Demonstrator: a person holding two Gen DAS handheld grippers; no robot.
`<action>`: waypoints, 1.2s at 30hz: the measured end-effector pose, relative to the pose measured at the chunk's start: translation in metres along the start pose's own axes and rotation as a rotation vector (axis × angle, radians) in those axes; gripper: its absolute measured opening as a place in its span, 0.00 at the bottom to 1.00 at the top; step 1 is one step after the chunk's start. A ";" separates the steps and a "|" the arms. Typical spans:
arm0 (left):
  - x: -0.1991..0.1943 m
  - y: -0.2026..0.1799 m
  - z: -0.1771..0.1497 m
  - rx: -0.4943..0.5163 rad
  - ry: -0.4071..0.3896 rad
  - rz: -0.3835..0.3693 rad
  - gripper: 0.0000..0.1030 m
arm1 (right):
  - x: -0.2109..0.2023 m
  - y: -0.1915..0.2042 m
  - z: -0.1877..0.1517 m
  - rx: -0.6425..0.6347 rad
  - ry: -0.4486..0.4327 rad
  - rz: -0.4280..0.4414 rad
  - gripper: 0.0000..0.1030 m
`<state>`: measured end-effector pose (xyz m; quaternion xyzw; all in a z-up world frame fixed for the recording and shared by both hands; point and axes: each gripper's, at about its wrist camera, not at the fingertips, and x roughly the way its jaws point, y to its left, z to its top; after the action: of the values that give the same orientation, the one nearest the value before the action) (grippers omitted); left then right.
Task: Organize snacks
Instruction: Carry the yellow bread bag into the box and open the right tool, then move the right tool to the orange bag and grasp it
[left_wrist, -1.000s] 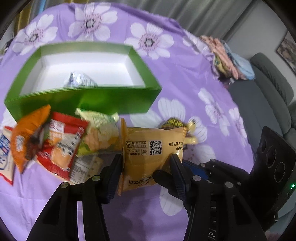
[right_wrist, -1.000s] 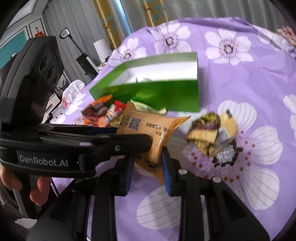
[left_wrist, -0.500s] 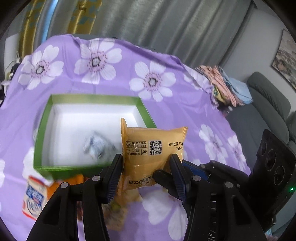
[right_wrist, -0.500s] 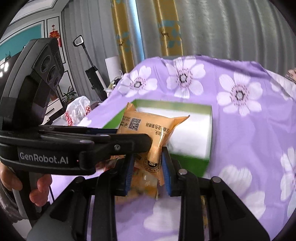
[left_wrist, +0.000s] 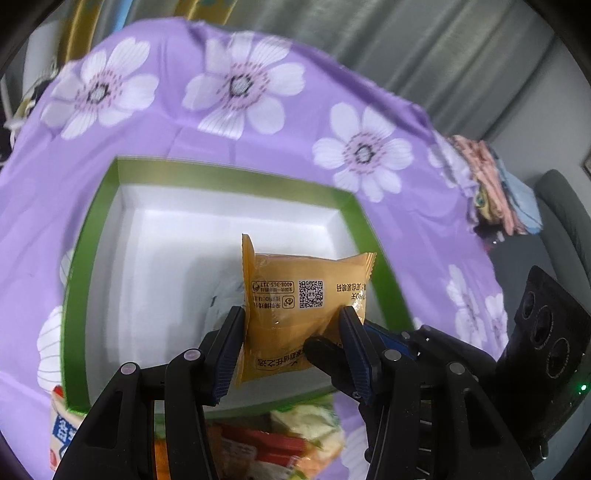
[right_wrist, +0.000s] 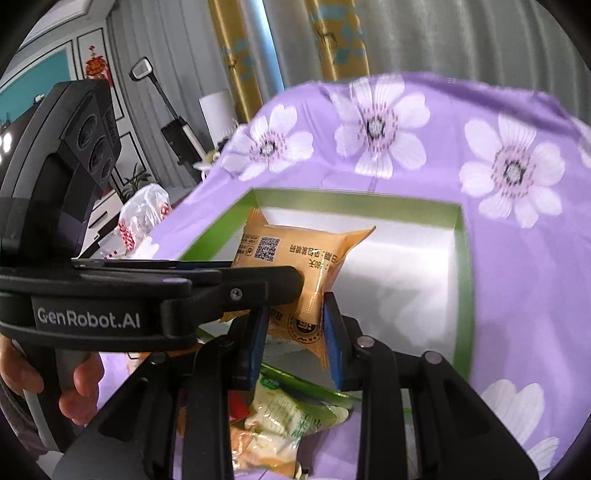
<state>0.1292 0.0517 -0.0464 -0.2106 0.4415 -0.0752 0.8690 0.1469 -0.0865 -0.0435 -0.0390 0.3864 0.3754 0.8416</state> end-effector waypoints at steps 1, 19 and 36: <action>0.002 0.001 -0.001 -0.004 0.006 0.004 0.51 | 0.004 0.000 -0.001 0.002 0.008 -0.002 0.31; -0.026 0.002 0.001 0.018 -0.051 0.094 0.80 | -0.020 -0.010 -0.004 0.025 -0.036 -0.081 0.62; -0.113 0.007 -0.042 0.003 -0.127 0.120 0.83 | -0.101 0.006 -0.052 0.071 -0.086 -0.094 0.73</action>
<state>0.0275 0.0811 0.0113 -0.1866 0.3972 -0.0101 0.8985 0.0681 -0.1619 -0.0096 -0.0109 0.3608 0.3228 0.8749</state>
